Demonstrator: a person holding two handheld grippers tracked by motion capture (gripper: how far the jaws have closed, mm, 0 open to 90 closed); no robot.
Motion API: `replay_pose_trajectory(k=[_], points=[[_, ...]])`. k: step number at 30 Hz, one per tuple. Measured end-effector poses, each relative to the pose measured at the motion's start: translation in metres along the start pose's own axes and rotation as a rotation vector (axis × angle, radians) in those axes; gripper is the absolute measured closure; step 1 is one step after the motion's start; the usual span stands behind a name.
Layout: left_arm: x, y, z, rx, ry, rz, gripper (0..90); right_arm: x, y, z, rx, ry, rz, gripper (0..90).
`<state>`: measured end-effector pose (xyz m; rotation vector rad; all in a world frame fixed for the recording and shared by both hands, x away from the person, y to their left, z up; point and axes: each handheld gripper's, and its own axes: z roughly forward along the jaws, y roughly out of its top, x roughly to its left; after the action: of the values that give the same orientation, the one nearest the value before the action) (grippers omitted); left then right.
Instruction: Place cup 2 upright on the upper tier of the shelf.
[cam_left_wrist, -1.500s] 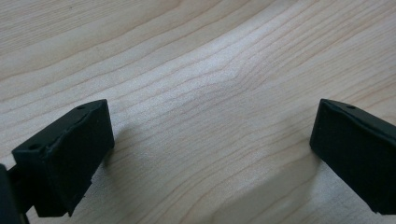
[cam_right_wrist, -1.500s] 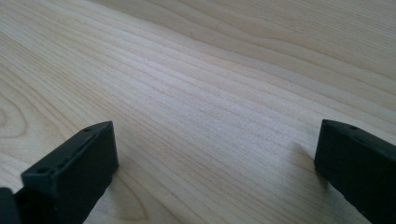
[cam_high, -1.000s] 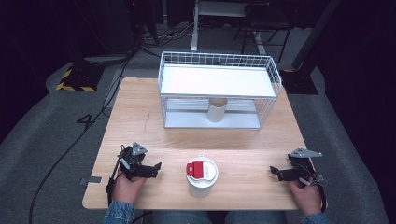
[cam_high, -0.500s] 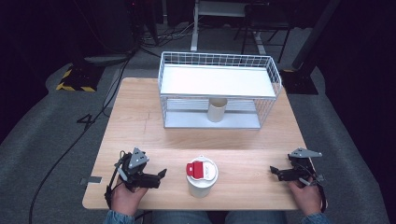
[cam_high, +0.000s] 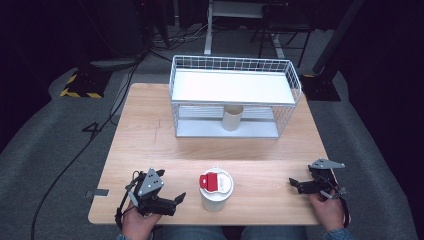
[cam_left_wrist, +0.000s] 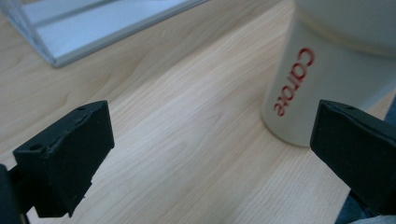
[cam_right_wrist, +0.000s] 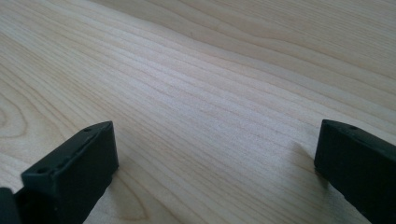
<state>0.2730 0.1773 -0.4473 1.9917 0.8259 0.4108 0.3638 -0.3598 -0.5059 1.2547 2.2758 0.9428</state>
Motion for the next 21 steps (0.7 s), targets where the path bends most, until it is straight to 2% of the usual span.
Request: replay_pose_trajectory(k=[7, 10, 12, 18, 21], points=[[-0.011, 0.005, -0.003, -0.09, -0.055, 0.026, 1.7, 0.0, 0.0, 0.0, 0.0, 0.0, 0.0, 0.0], [-0.014, 0.006, -0.002, -0.127, -0.111, 0.021, 2.0, 0.0, 0.0, 0.0, 0.0, 0.0, 0.0, 0.0], [-0.016, 0.006, 0.001, -0.133, -0.137, 0.024, 1.9, 0.0, 0.0, 0.0, 0.0, 0.0, 0.0, 0.0], [-0.024, 0.008, 0.015, -0.113, -0.178, 0.06, 0.8, 0.0, 0.0, 0.0, -0.001, 0.0, 0.0, 0.0], [-0.028, 0.008, 0.022, -0.119, -0.199, 0.072, 0.7, 0.0, 0.0, 0.0, 0.0, 0.0, 0.0, 0.0]])
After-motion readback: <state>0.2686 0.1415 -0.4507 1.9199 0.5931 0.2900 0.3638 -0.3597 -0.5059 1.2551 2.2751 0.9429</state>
